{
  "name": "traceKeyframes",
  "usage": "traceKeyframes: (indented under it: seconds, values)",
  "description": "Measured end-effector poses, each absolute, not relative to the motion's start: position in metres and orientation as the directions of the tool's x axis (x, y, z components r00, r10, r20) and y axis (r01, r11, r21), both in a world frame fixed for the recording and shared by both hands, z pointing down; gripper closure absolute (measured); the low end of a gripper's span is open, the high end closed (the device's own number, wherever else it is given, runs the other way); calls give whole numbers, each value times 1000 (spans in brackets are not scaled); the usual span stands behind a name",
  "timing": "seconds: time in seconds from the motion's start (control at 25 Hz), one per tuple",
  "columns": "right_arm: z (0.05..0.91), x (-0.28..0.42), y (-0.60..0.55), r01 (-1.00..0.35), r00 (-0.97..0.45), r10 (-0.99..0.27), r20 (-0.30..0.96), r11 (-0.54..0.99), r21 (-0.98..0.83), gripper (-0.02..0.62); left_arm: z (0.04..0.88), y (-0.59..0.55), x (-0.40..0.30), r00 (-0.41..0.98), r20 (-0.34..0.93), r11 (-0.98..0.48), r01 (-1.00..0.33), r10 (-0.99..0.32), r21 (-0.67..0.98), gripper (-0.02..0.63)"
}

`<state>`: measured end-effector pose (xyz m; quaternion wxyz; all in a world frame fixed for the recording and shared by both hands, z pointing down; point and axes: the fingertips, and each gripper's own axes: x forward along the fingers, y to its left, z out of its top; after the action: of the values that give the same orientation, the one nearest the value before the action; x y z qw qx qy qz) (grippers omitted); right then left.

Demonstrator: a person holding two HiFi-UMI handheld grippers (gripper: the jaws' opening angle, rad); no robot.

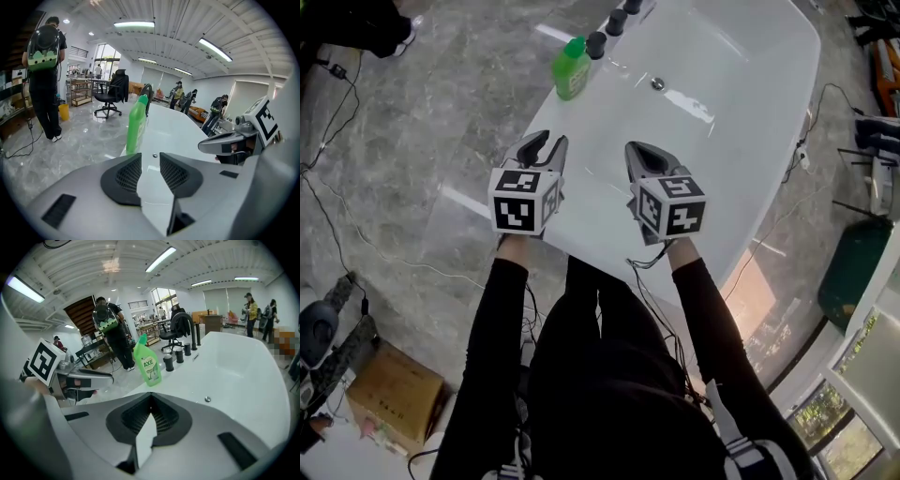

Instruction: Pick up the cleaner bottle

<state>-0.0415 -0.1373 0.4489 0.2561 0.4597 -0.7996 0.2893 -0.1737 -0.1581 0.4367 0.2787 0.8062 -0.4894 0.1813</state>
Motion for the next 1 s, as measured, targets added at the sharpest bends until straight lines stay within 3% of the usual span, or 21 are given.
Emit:
traceKeyframes:
  seconds: [1.0]
  values:
    - [503, -43, -169, -887, -453, -562, 692, 364, -285, 595, 493, -232, -173, 415, 594, -372, -906, -689, 202, 416]
